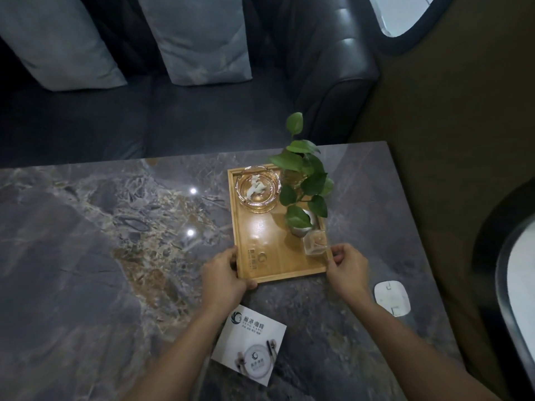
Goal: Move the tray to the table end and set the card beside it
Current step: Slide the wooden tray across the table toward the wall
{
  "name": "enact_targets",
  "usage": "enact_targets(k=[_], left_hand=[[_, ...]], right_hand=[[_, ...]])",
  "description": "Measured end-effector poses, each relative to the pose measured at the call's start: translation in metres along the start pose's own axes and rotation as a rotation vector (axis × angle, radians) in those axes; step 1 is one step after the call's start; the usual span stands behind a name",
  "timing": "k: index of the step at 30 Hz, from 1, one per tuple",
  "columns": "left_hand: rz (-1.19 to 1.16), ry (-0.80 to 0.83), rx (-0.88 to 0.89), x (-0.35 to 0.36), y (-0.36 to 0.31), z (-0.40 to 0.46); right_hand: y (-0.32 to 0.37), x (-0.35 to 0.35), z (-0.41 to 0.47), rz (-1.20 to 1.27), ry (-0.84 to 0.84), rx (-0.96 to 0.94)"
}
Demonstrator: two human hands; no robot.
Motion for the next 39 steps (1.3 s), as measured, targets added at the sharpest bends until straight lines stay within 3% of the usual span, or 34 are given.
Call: enact_targets(k=[21, 39], left_hand=[[0.074, 0.098, 0.047, 0.089, -0.072, -0.003], [0.081, 0.075, 0.089, 0.131, -0.099, -0.016]], right_hand=[[-0.073, -0.084, 0.012, -0.037, -0.064, 0.062], [-0.108, -0.118, 0.015, 0.006, -0.017, 0.089]])
Point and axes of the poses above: each hand's wrist, its own z-axis towards the middle knuckle, its own x-axis out of the palm, y = z × x, the point moved 3 cm from there along z, towards the middle knuckle, and after that the axes turned 9 degrees about y, right-handed, at the moved point
